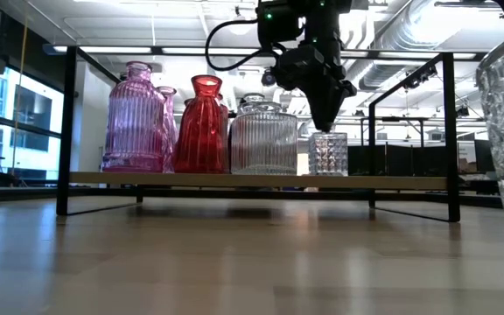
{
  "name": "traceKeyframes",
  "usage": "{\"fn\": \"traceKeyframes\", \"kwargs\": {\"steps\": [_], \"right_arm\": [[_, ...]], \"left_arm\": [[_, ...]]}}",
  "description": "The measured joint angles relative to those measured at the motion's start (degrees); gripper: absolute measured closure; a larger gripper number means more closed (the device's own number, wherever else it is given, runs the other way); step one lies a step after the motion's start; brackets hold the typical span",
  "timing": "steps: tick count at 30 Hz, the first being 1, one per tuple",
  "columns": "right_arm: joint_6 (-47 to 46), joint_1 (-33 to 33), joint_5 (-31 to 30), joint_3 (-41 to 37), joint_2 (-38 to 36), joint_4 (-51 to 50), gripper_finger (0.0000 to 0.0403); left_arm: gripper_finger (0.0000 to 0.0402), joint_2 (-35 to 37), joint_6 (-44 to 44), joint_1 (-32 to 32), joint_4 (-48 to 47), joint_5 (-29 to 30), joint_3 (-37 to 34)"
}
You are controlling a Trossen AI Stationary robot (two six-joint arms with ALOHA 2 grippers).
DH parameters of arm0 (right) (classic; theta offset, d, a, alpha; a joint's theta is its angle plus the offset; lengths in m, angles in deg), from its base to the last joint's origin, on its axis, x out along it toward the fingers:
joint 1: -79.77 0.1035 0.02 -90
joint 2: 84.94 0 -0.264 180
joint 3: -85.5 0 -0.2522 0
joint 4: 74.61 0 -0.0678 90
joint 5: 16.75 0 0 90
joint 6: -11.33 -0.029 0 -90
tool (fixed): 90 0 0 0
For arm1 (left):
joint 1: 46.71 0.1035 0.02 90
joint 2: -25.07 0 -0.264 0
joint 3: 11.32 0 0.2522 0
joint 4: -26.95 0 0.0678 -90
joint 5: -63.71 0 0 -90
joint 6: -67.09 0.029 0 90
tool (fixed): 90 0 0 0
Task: Sort vases onto shelf
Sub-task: Put the transparent vase on the shelf
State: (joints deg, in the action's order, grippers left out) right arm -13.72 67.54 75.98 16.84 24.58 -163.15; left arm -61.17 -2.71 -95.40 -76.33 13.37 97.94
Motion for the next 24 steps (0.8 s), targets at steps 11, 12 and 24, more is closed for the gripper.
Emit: {"fn": "traceKeyframes", "kwargs": {"steps": [11,12,24], "right_arm": [[0.0,0.0,1.06,0.68,-0.15,-1.2,0.032],[0.0,0.0,1.27,0.68,-0.15,-1.2,0.032],[0.14,0.26,1.02,0.7,-1.38,-1.15,0.032]], "left_arm": [[0.0287,0.0,1.05,0.0,0.1,-0.02,0.0],[0.0287,0.0,1.05,0.0,0.11,-0.02,0.0],[0.0287,0.0,1.05,0.0,0.1,-0.04,0.0]]}}
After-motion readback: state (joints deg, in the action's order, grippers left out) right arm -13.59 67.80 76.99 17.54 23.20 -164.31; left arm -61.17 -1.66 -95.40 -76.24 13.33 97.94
